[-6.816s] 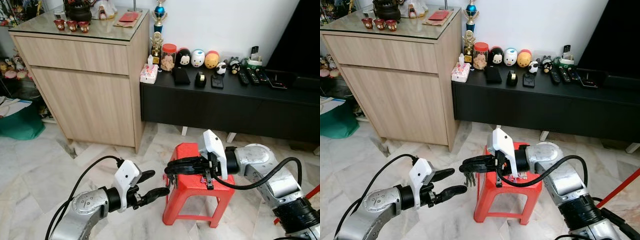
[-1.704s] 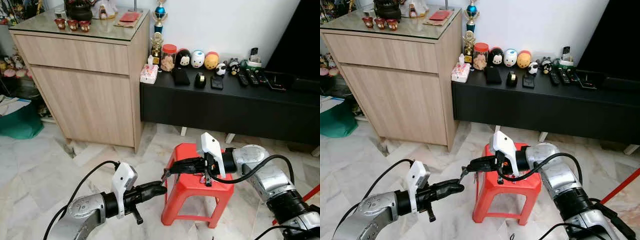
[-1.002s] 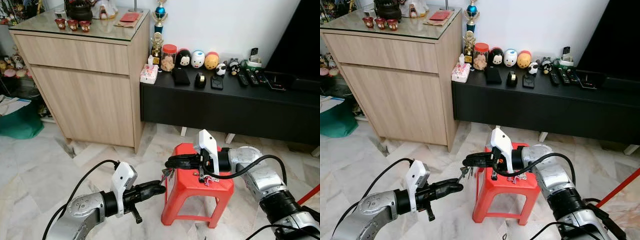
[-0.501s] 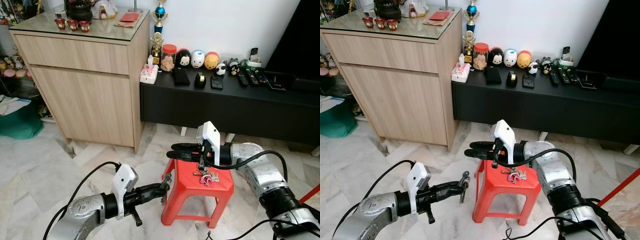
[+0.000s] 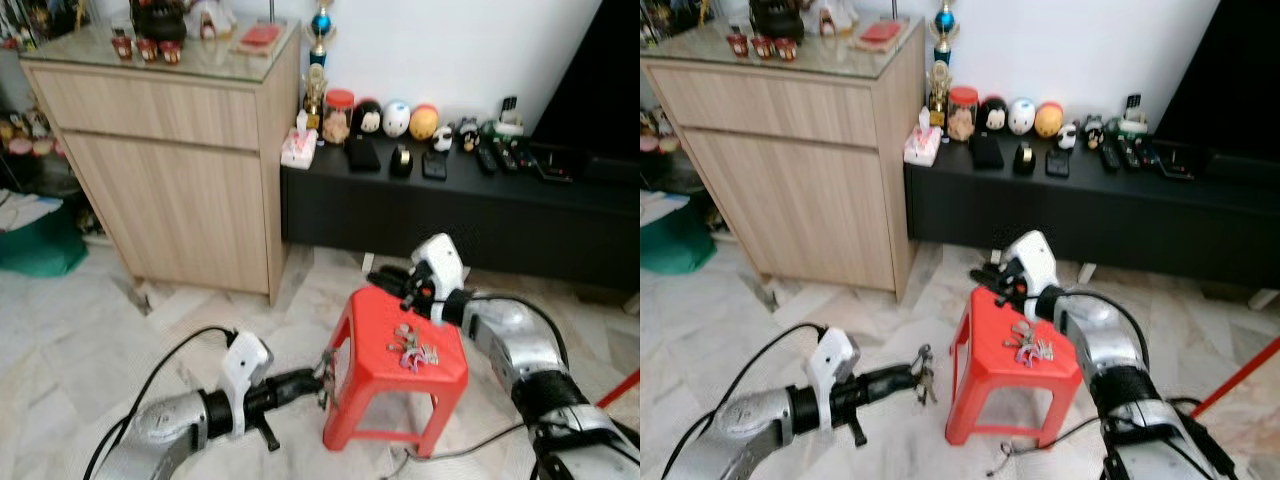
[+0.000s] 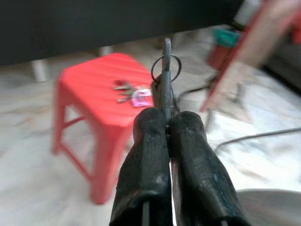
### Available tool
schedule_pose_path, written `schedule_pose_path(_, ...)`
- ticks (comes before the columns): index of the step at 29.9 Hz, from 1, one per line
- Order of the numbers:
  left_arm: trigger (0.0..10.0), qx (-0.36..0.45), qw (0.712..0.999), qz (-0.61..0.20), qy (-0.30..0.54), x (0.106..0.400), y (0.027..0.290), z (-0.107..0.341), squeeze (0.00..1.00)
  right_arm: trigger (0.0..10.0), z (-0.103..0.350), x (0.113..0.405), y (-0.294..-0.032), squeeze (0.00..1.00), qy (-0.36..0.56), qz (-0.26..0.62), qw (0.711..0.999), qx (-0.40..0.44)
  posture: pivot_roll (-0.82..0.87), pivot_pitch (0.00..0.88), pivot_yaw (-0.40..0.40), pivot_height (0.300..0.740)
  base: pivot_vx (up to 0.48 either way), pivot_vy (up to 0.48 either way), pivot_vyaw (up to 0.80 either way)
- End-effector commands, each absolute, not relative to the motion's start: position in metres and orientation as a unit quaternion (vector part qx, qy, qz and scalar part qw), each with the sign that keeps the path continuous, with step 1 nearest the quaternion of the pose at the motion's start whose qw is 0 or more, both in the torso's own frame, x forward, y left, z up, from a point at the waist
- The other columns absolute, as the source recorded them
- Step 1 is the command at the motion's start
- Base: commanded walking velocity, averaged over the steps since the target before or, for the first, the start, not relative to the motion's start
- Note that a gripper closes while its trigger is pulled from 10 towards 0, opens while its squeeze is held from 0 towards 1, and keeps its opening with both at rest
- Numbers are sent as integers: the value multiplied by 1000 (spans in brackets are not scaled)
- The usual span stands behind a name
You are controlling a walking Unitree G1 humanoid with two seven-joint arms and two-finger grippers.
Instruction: Hang keys on a hook
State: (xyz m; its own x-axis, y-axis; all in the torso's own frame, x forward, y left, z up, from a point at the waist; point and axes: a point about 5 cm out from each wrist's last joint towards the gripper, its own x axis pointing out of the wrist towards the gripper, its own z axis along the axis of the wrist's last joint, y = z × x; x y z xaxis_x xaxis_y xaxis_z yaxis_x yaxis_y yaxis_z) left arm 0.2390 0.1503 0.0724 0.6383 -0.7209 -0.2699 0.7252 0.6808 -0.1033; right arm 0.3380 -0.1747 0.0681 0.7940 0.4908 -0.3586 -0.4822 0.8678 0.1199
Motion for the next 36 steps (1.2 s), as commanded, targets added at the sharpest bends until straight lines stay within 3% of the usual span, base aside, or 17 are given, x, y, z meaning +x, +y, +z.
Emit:
schedule_pose_path(1,10000,24,936,-322,141,252,167,65,0,10000,35,320,-186,0,250,180,951,35,48,10,-85,740,0,0,0)
schedule_pose_path(9,10000,33,949,-265,165,254,181,48,0,10000,3,295,-189,0,306,126,942,51,48,9,-81,740,0,0,0)
schedule_pose_path(11,10000,32,956,-203,208,249,193,24,0,10000,-22,271,-191,0,352,85,931,54,52,10,-79,740,0,0,0)
schedule_pose_path(14,10000,27,958,-180,223,246,197,15,0,10000,-32,261,-191,0,369,69,925,57,57,11,-78,740,0,0,0)
schedule_pose_path(17,10000,-10,955,-54,290,223,219,-26,0,10000,-61,223,-195,0,424,8,904,54,51,1,-69,740,0,0,0)
schedule_pose_path(23,10000,-38,943,-7,330,200,221,-51,0,10000,-79,190,-201,0,466,-39,881,68,57,0,-69,740,0,0,0)
schedule_pose_path(28,10000,-54,928,38,367,179,224,-67,0,10000,-83,181,-201,0,465,-51,881,70,53,0,-63,740,0,0,0)
schedule_pose_path(36,10000,-49,908,37,414,153,224,-83,0,10000,-91,166,-196,0,485,-34,873,39,29,0,-50,740,0,0,0)
